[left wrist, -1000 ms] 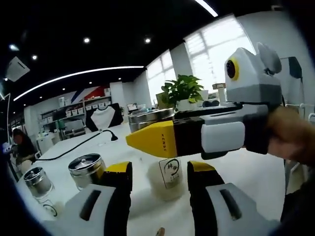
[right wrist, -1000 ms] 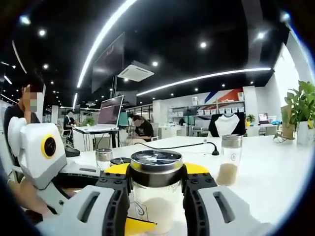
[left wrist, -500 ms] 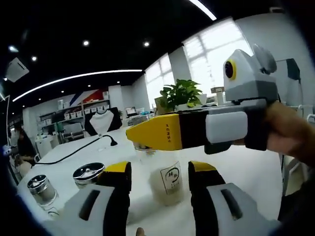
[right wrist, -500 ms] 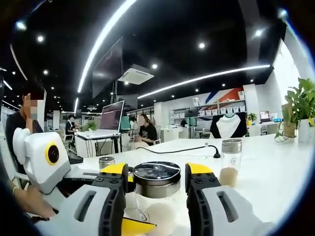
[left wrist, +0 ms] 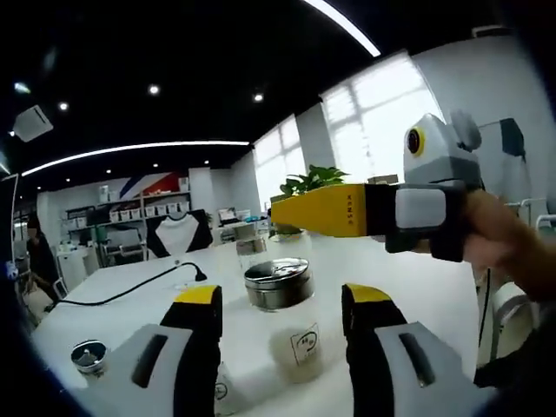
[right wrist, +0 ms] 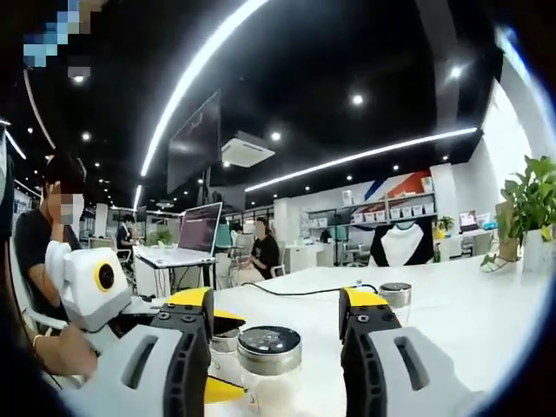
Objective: Rotate the seasoning bottle until the label or dispensing opening points toward the visible target arrow and the bottle remains upright within the marked orientation range
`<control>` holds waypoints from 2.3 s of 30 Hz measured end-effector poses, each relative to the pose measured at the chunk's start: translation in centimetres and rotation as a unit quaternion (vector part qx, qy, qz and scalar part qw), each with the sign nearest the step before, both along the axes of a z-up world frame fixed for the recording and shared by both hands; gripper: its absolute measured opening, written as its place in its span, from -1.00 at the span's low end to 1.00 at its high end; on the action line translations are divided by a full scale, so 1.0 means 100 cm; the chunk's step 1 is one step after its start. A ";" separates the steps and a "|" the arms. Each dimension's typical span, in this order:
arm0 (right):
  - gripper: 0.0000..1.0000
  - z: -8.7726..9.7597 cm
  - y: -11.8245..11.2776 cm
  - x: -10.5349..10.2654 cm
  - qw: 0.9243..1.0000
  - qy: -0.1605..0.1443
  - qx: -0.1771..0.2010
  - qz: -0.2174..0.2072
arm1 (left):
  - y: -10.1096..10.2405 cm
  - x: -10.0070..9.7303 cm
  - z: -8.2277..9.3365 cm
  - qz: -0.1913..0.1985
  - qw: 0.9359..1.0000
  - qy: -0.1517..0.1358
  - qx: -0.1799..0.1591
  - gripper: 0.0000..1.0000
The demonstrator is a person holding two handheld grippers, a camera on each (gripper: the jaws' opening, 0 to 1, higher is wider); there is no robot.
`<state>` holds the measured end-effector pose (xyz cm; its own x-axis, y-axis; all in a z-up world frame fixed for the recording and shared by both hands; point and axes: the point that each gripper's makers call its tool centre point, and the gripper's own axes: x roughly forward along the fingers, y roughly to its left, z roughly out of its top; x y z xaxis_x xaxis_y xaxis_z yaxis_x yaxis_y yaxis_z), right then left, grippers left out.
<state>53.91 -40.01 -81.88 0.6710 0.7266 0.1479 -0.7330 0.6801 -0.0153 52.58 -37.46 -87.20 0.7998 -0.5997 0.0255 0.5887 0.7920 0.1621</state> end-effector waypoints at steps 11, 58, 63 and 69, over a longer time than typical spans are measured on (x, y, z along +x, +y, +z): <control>0.19 -0.010 -0.029 0.020 0.999 0.011 -0.025 -0.035 | 0.009 0.002 0.008 -0.017 1.000 0.010 -0.023 0.87; 0.11 -0.039 -0.042 0.157 0.992 0.056 -0.060 -0.091 | 0.007 0.007 0.010 -0.047 0.998 0.038 -0.023 0.85; 0.04 -0.047 -0.042 0.174 0.991 0.063 -0.074 -0.096 | 0.006 0.011 0.003 -0.039 0.998 0.042 -0.006 0.85; 0.04 -0.054 -0.040 0.184 0.989 0.071 -0.082 -0.096 | 0.003 0.010 0.003 -0.046 0.998 0.045 -0.013 0.85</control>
